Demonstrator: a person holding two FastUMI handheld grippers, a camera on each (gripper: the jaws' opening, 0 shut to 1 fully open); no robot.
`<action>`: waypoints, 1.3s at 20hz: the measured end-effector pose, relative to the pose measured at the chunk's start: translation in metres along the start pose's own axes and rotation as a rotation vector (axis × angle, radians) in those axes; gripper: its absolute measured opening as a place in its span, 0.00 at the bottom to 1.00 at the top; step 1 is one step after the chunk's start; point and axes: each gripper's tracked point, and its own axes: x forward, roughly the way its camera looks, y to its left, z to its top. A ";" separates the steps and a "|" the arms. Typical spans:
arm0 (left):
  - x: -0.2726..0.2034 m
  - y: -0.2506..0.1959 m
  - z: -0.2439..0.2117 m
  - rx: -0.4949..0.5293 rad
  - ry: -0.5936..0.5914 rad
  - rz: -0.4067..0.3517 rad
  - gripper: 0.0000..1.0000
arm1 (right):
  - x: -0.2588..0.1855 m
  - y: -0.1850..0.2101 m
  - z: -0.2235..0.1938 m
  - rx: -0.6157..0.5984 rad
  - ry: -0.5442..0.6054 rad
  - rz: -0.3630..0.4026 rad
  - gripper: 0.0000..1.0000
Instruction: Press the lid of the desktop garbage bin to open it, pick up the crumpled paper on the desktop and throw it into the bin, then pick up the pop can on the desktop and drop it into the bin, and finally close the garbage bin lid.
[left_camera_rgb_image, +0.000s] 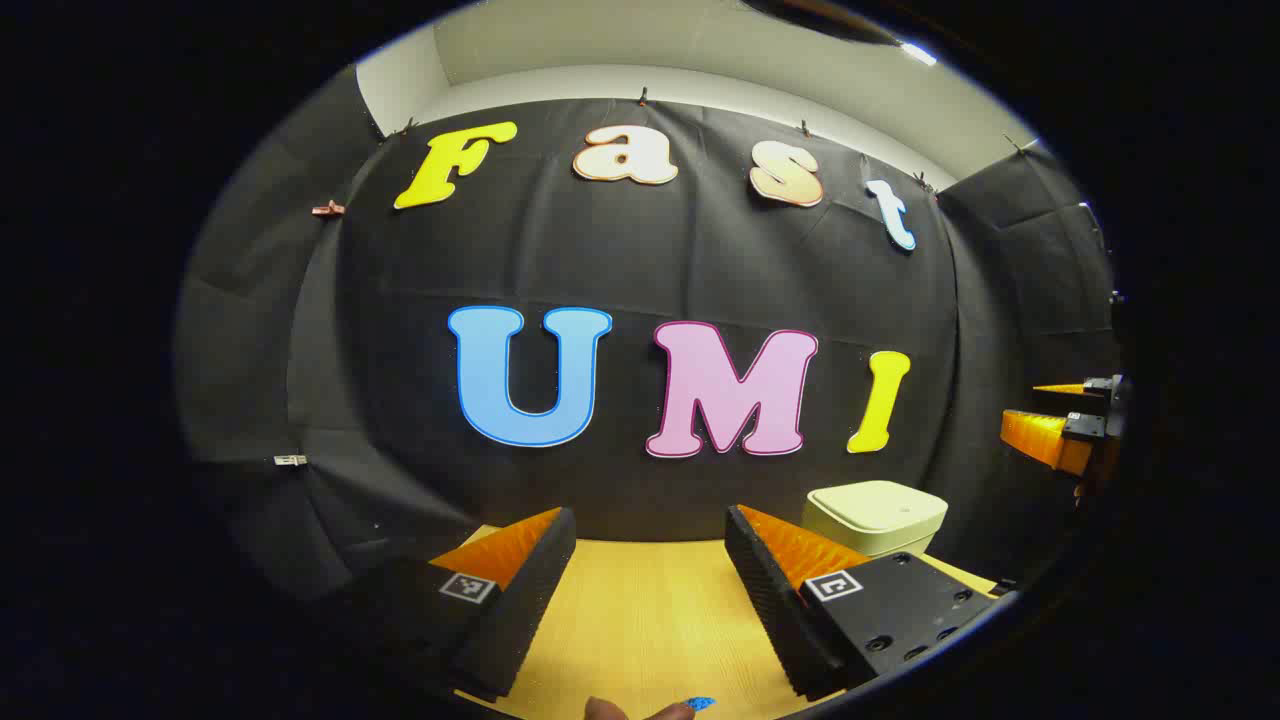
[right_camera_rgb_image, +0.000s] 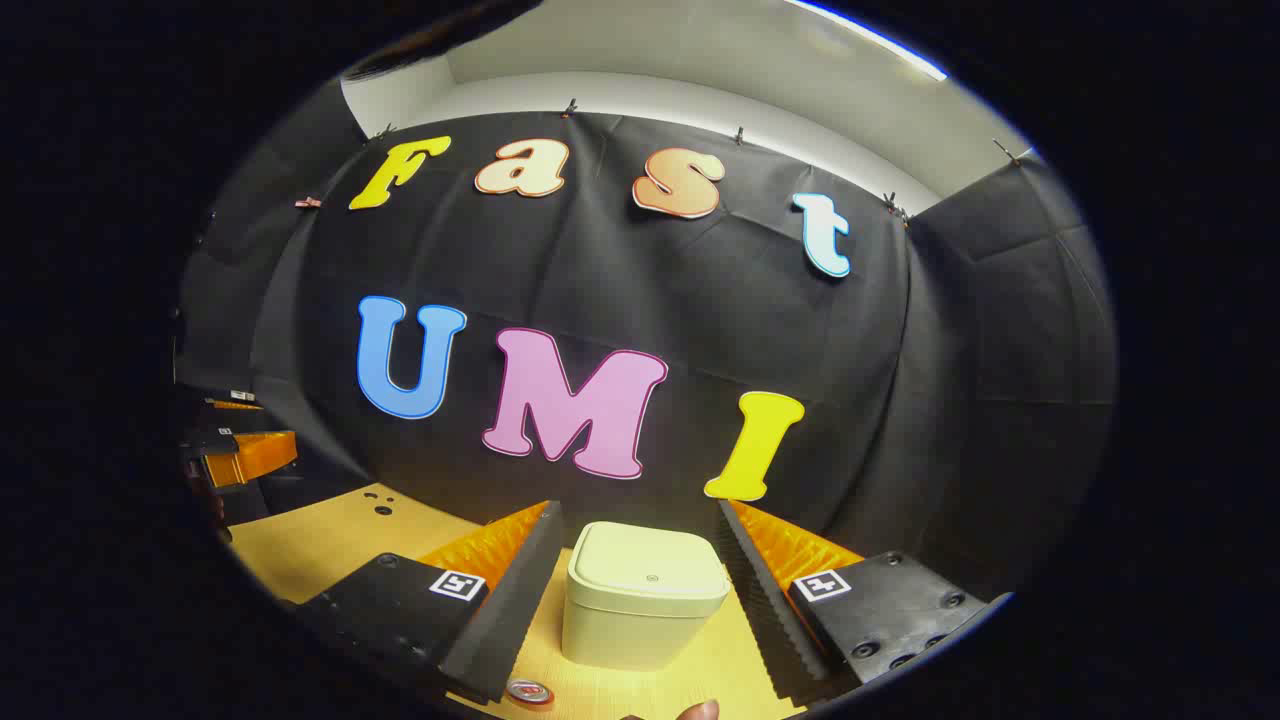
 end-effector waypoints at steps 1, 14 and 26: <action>0.000 0.000 -0.001 0.002 -0.002 0.000 0.96 | 0.000 0.000 0.001 0.000 -0.002 -0.004 0.96; 0.006 0.002 -0.003 0.017 -0.001 0.000 0.96 | 0.003 -0.002 -0.001 0.007 -0.002 -0.024 0.95; 0.021 -0.004 -0.004 0.030 0.001 -0.023 0.96 | 0.034 -0.004 -0.031 0.042 0.109 0.011 0.12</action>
